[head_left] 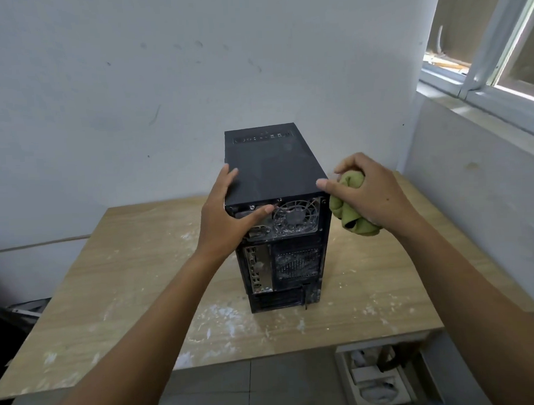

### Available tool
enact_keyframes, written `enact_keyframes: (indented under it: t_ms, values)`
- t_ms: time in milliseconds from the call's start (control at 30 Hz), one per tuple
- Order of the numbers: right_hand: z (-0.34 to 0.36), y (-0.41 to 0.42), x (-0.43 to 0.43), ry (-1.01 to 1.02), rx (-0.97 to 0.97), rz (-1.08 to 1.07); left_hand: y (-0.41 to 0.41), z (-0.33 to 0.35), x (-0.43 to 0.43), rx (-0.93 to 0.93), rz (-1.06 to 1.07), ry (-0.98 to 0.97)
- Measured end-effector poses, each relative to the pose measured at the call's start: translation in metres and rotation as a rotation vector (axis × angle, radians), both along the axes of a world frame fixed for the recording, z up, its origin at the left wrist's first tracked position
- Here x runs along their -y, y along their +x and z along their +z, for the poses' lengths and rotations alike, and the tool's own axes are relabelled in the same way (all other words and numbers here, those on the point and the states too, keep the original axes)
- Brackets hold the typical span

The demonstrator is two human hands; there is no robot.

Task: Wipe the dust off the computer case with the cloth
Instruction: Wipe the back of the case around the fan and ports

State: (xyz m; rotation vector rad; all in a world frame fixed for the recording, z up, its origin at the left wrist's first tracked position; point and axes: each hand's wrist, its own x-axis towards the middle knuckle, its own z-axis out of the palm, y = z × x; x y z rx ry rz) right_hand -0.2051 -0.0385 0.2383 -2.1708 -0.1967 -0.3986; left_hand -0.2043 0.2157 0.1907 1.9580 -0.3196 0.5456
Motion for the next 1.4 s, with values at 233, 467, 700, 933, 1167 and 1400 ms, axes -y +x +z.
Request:
enact_keyframes:
  t_ms: [233, 467, 700, 933, 1167, 1400]
  values:
    - [0.033, 0.003, -0.033, 0.101, 0.236, -0.134, 0.017, 0.012, -0.008, 0.115, -0.089, 0.362]
    - [-0.002, -0.007, -0.054, -0.363, 0.297, -0.116, 0.020, 0.011, -0.008, 0.175, -0.059, 0.414]
    - [-0.024, -0.021, -0.043, -0.463, 0.366, -0.107, 0.022, 0.007, -0.010, 0.214, -0.038, 0.439]
    - [-0.048, -0.015, -0.046, -0.411, 0.498, -0.187, 0.025, 0.005, -0.010, 0.303, -0.021, 0.457]
    - [-0.057, -0.009, -0.052, -0.341, 0.615, -0.265, 0.021, 0.005, -0.011, 0.361, 0.008, 0.474]
    - [-0.067, -0.010, -0.054, -0.325, 0.698, -0.338, 0.024, 0.002, -0.012, 0.433, 0.064, 0.462]
